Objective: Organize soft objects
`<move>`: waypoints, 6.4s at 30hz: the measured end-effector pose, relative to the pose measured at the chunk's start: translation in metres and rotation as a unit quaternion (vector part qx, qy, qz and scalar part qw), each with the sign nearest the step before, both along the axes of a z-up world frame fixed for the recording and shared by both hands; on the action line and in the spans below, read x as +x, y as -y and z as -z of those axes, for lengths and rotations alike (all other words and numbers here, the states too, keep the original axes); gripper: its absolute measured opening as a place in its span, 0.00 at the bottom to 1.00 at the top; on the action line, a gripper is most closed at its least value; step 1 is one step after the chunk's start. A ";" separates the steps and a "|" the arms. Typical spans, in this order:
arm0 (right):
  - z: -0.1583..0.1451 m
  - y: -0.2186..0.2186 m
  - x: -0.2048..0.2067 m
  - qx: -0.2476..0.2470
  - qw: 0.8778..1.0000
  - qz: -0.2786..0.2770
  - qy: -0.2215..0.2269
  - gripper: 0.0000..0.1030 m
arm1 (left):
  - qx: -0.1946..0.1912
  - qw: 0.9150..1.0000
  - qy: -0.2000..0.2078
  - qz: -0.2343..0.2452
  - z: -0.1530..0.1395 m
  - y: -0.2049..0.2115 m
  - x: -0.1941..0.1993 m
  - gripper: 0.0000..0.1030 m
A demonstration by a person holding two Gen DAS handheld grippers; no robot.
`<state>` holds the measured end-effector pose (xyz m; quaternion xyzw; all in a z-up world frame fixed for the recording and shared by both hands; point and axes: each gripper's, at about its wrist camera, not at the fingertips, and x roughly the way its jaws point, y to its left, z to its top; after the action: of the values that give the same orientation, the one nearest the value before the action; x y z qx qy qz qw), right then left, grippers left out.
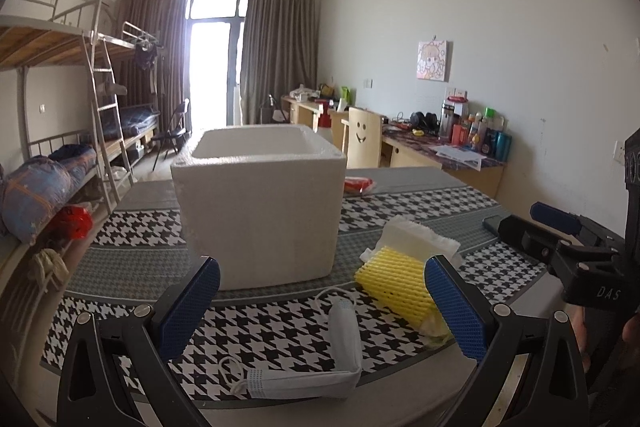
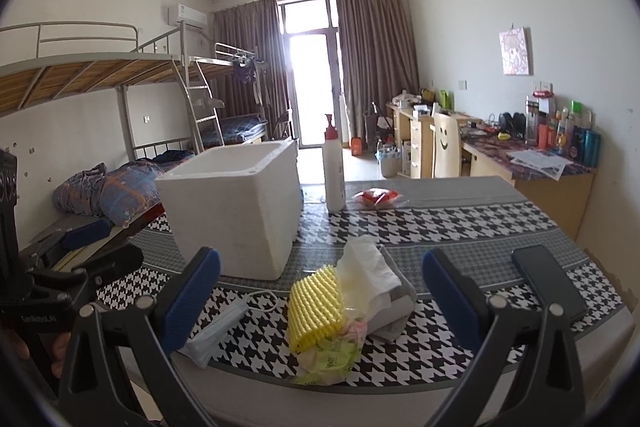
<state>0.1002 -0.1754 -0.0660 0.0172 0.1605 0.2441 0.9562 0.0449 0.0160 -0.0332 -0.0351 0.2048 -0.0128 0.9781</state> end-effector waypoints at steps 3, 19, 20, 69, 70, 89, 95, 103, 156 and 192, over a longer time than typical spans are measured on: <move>0.004 -0.001 0.006 -0.005 1.000 -0.001 -0.008 0.99 | 0.003 1.000 -0.016 0.008 0.009 0.002 0.006 0.99; 0.021 -0.004 0.022 -0.021 0.999 -0.001 -0.045 0.99 | 0.037 0.996 -0.070 0.046 0.037 0.016 0.023 0.99; 0.022 -0.004 0.024 -0.021 0.999 -0.001 -0.048 0.99 | 0.040 0.995 -0.073 0.049 0.039 0.017 0.024 0.99; 0.045 -0.037 0.054 -0.083 0.990 -0.058 -0.098 0.81 | -0.006 0.978 -0.175 0.118 0.078 -0.009 0.037 0.18; 0.045 -0.039 0.055 -0.087 0.989 -0.059 -0.100 0.79 | -0.007 0.978 -0.171 0.117 0.077 -0.010 0.037 0.19; 0.069 -0.053 0.075 -0.135 0.976 -0.061 -0.162 0.28 | -0.016 0.982 -0.158 0.107 0.076 -0.018 0.045 0.19; 0.067 -0.054 0.071 -0.136 0.976 -0.063 -0.157 0.13 | -0.020 0.983 -0.151 0.103 0.074 -0.022 0.045 0.19; 0.048 -0.050 0.064 -0.108 0.982 -0.070 -0.139 0.11 | -0.013 0.985 -0.134 0.104 0.065 -0.021 0.037 0.19; -0.022 -0.017 0.045 -0.035 0.999 -0.021 -0.033 0.11 | 0.039 0.998 0.033 0.023 -0.023 0.001 0.033 0.19; -0.060 -0.032 0.072 -0.029 0.999 -0.028 -0.003 0.11 | 0.044 0.996 0.063 0.041 -0.064 -0.006 0.071 0.19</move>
<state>0.1727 -0.1438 -0.0063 -0.0143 0.1706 0.2662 0.9486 0.1160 0.0220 0.0306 0.0170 0.1444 -0.0457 0.9883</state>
